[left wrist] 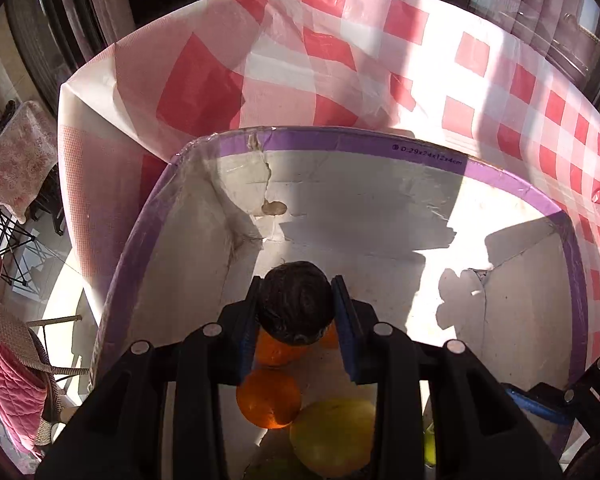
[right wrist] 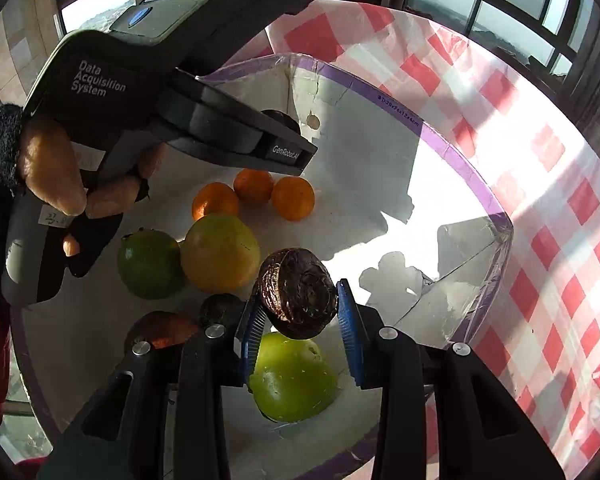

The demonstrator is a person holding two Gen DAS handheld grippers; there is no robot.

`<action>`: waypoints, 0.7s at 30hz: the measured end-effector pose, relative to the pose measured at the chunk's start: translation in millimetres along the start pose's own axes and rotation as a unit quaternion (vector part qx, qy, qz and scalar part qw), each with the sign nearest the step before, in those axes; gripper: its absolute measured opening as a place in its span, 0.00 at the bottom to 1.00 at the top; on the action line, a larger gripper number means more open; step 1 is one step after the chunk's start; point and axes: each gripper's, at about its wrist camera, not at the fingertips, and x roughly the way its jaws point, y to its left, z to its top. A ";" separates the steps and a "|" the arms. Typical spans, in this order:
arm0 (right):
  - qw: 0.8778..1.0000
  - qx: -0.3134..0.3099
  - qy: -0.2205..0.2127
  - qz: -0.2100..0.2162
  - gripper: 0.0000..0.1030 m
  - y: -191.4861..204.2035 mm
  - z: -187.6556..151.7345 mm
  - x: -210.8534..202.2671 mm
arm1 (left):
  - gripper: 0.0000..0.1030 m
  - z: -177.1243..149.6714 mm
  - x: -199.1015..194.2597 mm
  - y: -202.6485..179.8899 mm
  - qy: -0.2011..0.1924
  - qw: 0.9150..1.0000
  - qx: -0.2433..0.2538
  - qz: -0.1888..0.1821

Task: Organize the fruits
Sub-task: 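Lower the dates into the box and open both tools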

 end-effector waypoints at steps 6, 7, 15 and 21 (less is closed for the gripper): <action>0.997 -0.028 0.064 -0.011 0.34 -6.0 13.6 35.8 | 0.33 11.6 23.6 8.2 0.019 1.000 -0.010 -0.001; 0.997 -0.030 0.068 -0.010 0.34 -6.2 15.2 37.2 | 0.33 12.6 26.1 6.6 0.021 1.000 -0.005 0.002; 0.993 -0.065 0.100 -0.010 0.34 -3.5 16.6 50.3 | 0.33 13.7 39.1 2.2 0.030 0.999 0.017 0.022; 0.991 -0.073 0.112 -0.002 0.35 -5.0 19.0 58.6 | 0.34 11.1 41.5 1.9 0.033 0.999 0.019 0.023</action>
